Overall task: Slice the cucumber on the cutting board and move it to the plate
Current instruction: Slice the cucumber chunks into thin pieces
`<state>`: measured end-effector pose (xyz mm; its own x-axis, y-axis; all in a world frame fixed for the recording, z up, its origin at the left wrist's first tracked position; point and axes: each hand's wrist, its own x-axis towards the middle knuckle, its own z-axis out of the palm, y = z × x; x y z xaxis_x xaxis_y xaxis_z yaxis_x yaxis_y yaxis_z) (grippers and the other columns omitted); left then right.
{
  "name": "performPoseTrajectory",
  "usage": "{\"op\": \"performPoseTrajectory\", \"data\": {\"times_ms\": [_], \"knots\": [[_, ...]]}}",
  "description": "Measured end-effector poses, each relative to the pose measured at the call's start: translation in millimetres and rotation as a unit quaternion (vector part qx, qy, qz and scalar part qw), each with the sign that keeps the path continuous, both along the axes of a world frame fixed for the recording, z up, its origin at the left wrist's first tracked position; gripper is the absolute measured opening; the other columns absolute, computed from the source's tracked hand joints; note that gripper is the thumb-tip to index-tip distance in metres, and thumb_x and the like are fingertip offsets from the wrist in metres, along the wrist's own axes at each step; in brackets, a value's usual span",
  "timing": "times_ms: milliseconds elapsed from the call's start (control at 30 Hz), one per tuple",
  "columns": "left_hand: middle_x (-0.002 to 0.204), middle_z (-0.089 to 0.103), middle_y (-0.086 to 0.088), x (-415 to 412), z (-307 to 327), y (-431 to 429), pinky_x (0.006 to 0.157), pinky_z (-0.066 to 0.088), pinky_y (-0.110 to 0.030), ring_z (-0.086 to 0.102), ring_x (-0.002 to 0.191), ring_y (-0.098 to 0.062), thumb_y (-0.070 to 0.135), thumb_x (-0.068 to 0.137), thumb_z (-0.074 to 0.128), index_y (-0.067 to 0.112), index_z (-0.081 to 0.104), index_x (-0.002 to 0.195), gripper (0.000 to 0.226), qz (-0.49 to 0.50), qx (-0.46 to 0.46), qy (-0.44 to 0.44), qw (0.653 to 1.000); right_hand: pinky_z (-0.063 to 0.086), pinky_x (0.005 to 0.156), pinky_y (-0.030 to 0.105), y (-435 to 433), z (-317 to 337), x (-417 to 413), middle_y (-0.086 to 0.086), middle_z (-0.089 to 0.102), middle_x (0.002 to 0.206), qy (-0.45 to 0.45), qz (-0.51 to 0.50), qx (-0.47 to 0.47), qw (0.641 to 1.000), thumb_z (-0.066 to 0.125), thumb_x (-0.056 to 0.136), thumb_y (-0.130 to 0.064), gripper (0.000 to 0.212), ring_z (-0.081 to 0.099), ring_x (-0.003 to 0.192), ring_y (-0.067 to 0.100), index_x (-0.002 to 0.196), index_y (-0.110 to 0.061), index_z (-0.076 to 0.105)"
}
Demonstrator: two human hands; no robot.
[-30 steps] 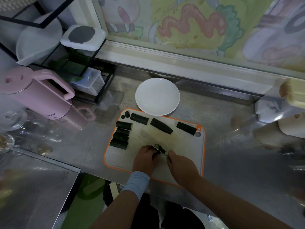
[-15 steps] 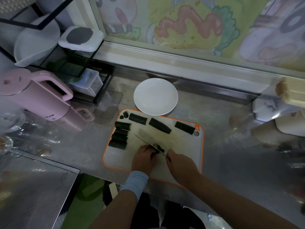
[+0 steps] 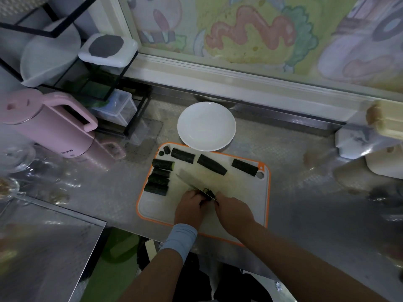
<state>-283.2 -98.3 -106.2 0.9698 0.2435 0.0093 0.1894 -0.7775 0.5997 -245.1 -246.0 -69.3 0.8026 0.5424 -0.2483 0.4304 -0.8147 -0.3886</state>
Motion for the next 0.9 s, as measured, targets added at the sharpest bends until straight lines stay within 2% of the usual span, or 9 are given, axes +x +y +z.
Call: {"op": "performPoseTrajectory", "data": {"times_ms": [100,233,300,400,533,633,700,800,900], "knots": [[0.087,0.068,-0.003,0.6,3.8,-0.3,0.068,0.042,-0.022,0.059,0.085,-0.022,0.015,0.078,0.073,0.017,0.075,0.084,0.006,-0.002,-0.003,0.017,1.0,0.037,0.066,0.032,-2.3,4.0,1.2,0.012,0.065,0.102,-0.001,0.011,-0.003,1.0,0.031,0.104,-0.029,0.034,0.062,0.087,0.028,0.128,-0.01,0.046],[0.079,0.068,-0.003,2.2,7.0,0.2,0.062,0.047,-0.023,0.063,0.076,-0.022,0.01,0.07,0.079,0.015,0.074,0.075,0.009,-0.008,0.014,0.016,1.0,0.035,0.059,0.03,-15.1,15.1,-3.8,0.006,0.062,0.089,-0.02,0.007,0.0,1.0,0.03,0.104,-0.033,0.031,0.051,0.067,0.019,0.118,-0.013,0.048],[0.079,0.067,-0.003,2.3,7.0,-0.3,0.062,0.046,-0.022,0.063,0.074,-0.022,0.01,0.071,0.079,0.014,0.074,0.075,0.008,-0.012,0.017,0.017,1.0,0.037,0.058,0.029,-23.6,18.1,-7.4,0.003,0.06,0.084,-0.019,0.01,0.0,1.0,0.029,0.104,-0.033,0.028,0.047,0.064,0.016,0.113,-0.015,0.048],[0.085,0.068,-0.005,1.9,8.0,-1.2,0.066,0.045,-0.023,0.062,0.08,-0.023,0.013,0.077,0.073,0.013,0.074,0.079,0.003,0.008,0.016,0.029,0.999,0.044,0.06,0.032,-28.9,16.3,-10.4,0.003,0.06,0.084,-0.014,0.004,0.006,1.0,0.03,0.103,-0.033,0.027,0.056,0.069,0.019,0.113,-0.016,0.048],[0.092,0.068,-0.005,2.4,11.9,-3.7,0.07,0.042,-0.022,0.06,0.088,-0.023,0.017,0.082,0.067,0.014,0.075,0.087,0.01,-0.001,0.025,0.042,0.999,0.037,0.055,0.032,-19.6,8.3,-11.8,0.008,0.064,0.082,-0.02,-0.007,0.018,1.0,0.036,0.102,-0.029,0.025,0.059,0.066,0.023,0.112,-0.012,0.051],[0.089,0.068,-0.004,-0.6,11.1,-3.8,0.067,0.046,-0.024,0.061,0.086,-0.023,0.012,0.078,0.072,0.014,0.076,0.086,0.009,-0.005,0.015,0.022,1.0,0.044,0.052,0.035,-8.3,-1.7,-7.2,0.009,0.065,0.077,-0.041,0.004,0.011,0.999,0.041,0.099,-0.025,0.023,0.063,0.064,0.028,0.11,-0.01,0.056],[0.087,0.068,-0.003,-4.9,8.2,-3.7,0.063,0.05,-0.025,0.062,0.082,-0.023,0.007,0.072,0.076,0.015,0.076,0.083,0.014,-0.018,0.016,-0.003,1.0,0.048,0.057,0.038,-0.7,-4.9,-3.3,0.012,0.066,0.083,-0.047,0.017,0.02,0.999,0.042,0.098,-0.022,0.026,0.065,0.07,0.031,0.115,-0.007,0.056],[0.088,0.067,-0.001,-8.1,6.3,-1.6,0.064,0.048,-0.022,0.06,0.083,-0.021,0.006,0.069,0.078,0.016,0.075,0.084,0.018,-0.025,0.013,-0.031,0.999,0.039,0.067,0.034,8.1,-0.5,2.8,0.013,0.064,0.101,-0.013,0.015,0.017,1.0,0.034,0.102,-0.024,0.029,0.062,0.089,0.031,0.123,-0.008,0.049],[0.088,0.068,-0.004,-6.4,10.2,-2.5,0.066,0.049,-0.025,0.062,0.083,-0.024,0.01,0.074,0.076,0.014,0.076,0.085,0.012,-0.014,0.014,-0.007,1.0,0.04,0.067,0.035,6.4,2.2,2.0,0.012,0.065,0.102,-0.024,0.021,0.016,0.999,0.033,0.103,-0.026,0.032,0.062,0.089,0.029,0.126,-0.009,0.047]]}}
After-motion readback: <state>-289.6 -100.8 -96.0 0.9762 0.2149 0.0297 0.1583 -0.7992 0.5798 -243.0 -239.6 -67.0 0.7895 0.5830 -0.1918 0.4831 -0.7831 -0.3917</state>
